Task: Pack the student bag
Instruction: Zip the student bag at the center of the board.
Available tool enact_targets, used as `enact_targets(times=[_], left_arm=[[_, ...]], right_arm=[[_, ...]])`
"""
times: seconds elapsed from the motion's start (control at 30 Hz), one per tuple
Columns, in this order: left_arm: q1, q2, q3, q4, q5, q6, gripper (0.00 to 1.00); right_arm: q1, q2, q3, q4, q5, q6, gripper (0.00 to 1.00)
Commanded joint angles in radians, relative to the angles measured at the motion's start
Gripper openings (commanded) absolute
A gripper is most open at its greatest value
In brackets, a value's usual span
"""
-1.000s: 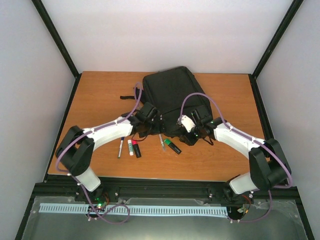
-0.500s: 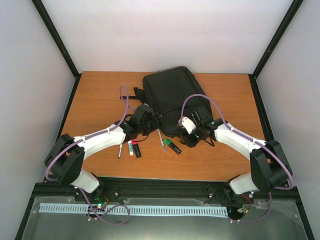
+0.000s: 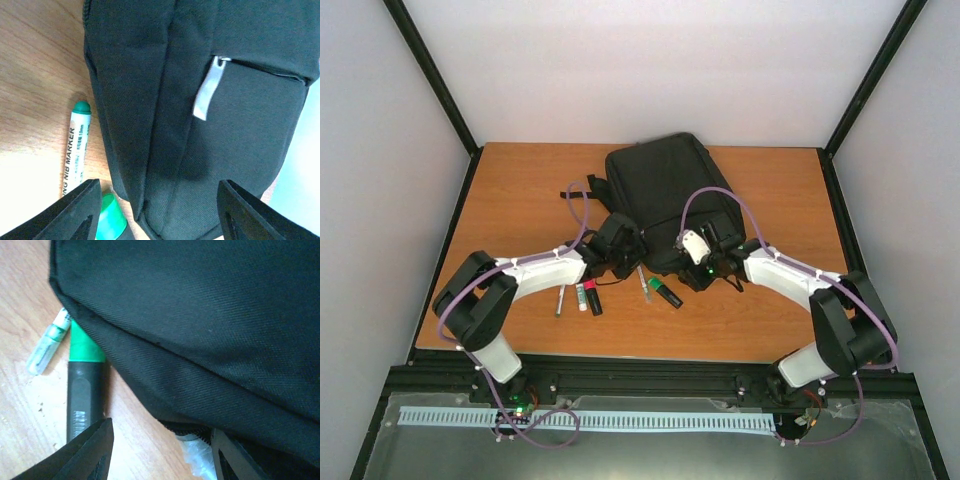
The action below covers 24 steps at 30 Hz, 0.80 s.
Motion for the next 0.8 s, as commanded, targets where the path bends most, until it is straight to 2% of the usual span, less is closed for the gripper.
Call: enact_targets(times=[0.0,0.07,0.2,0.37,0.47,0.77], left_arm=[[-0.007,0.040,0.036,0.072,0.038,-0.067,0.60],[-0.007,0.052,0.050,0.065,0.039,-0.073,0.55],[-0.007,0.068,0.076,0.072,0.069,-0.082,0.33],[-0.017,0.043,0.127,0.051,0.061,-0.071,0.12],[-0.021,0.029,0.149,0.048,0.047,-0.070,0.09],[-0.028,0.065,0.216,0.051,0.074,-0.091,0.07]], right_arm=[[0.008,0.034,0.006,0.063,0.038,0.044,0.54],[0.008,0.041,0.009,0.056,0.036,0.055,0.54],[0.007,0.036,0.027,0.004,0.046,0.066,0.54],[-0.037,-0.017,0.039,-0.102,0.020,0.065,0.52],[-0.053,-0.051,0.033,-0.134,0.006,0.059,0.52],[-0.053,-0.069,0.023,-0.075,0.019,0.098,0.58]])
